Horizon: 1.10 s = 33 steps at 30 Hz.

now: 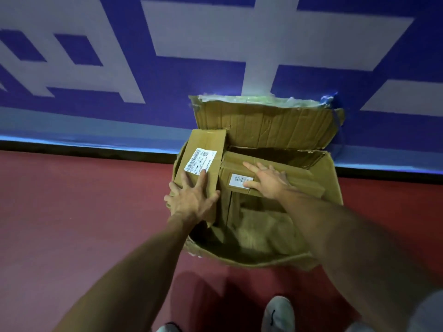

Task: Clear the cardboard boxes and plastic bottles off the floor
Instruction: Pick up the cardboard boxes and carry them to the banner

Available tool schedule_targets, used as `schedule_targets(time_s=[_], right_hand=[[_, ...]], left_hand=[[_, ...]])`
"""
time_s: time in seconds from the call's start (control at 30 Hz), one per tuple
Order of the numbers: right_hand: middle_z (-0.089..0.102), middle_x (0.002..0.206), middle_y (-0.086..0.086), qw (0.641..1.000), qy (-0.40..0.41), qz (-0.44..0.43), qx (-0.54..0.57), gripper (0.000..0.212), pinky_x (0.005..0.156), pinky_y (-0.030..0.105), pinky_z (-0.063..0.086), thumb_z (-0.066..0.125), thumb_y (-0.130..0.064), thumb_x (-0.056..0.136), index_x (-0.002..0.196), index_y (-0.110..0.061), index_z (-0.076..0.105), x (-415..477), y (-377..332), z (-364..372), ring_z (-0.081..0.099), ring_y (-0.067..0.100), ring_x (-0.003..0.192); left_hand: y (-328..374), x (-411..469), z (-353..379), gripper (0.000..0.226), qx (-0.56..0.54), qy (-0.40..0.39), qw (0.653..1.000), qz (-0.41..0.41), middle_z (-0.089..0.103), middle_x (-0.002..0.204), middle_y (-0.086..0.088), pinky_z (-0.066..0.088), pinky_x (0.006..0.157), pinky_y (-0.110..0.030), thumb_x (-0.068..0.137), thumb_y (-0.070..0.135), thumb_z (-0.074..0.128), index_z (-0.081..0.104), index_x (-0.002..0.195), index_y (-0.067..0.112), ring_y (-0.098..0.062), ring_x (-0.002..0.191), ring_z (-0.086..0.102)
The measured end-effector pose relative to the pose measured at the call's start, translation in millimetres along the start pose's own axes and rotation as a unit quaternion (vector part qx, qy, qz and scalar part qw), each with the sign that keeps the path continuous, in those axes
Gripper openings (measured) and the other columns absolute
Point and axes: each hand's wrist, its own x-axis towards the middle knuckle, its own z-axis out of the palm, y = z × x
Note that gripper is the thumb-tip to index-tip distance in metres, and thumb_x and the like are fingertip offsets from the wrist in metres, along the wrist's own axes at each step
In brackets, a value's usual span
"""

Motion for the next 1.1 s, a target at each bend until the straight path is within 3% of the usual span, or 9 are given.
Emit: schedule_targets(time_s=[0.07,0.3,0.4,0.57,0.97,1.1], right_hand=[[0.016,0.166,0.003,1.0,0.02,-0.006,-0.004,0.071,0.114,0.066,0.02,0.047,-0.064,0.095,0.155,-0.05,0.01,23,14,28,0.021,0.035,0.149],[0.017,0.166,0.003,0.998,0.055,-0.036,-0.012,0.07,0.115,0.067,0.019,0.05,-0.059,0.097,0.154,-0.051,0.01,78,47,80,0.023,0.036,0.148],[0.017,0.166,0.002,0.997,0.062,-0.042,-0.007,0.07,0.115,0.067,0.018,0.05,-0.06,0.096,0.154,-0.052,0.011,83,43,92,0.022,0.036,0.148],[0.021,0.165,0.004,0.999,0.017,-0.031,-0.035,0.071,0.114,0.068,0.02,0.051,-0.06,0.096,0.155,-0.05,0.013,77,37,102,0.026,0.036,0.146],[0.024,0.164,0.004,1.0,0.017,-0.008,-0.024,0.073,0.112,0.063,0.027,0.051,-0.062,0.095,0.155,-0.049,0.013,76,67,100,0.031,0.036,0.144],[0.022,0.164,0.005,0.999,0.012,0.004,-0.037,0.072,0.113,0.065,0.024,0.05,-0.061,0.096,0.156,-0.049,0.012,82,75,98,0.03,0.038,0.144]], left_hand=[[-1,16,34,0.078,0.005,0.005,1.0,0.008,-0.003,0.163,-0.008,0.032,0.104,-0.064,0.087,0.08,0.034,0.005,0.153,0.049,-0.049,0.138,0.019],[-14,36,118,0.085,-0.049,0.02,0.998,0.024,0.004,0.156,-0.01,0.041,0.096,-0.056,0.082,0.075,0.052,0.005,0.148,0.048,-0.041,0.124,0.03],[-19,40,123,0.091,-0.039,0.015,0.999,0.017,-0.001,0.157,-0.011,0.044,0.096,-0.057,0.08,0.076,0.055,0.001,0.148,0.05,-0.041,0.124,0.028],[-10,37,111,0.107,-0.021,-0.042,0.998,-0.037,-0.027,0.16,-0.013,0.035,0.107,-0.063,0.078,0.079,0.056,-0.018,0.151,0.05,-0.048,0.142,0.015],[22,62,118,0.1,0.055,-0.062,0.995,-0.049,-0.03,0.16,-0.015,0.041,0.1,-0.065,0.081,0.083,0.047,-0.014,0.152,0.049,-0.048,0.142,0.019],[25,82,130,0.106,0.054,-0.123,0.99,-0.043,-0.036,0.158,-0.015,0.026,0.111,-0.068,0.079,0.086,0.045,-0.017,0.154,0.044,-0.051,0.148,0.0]])
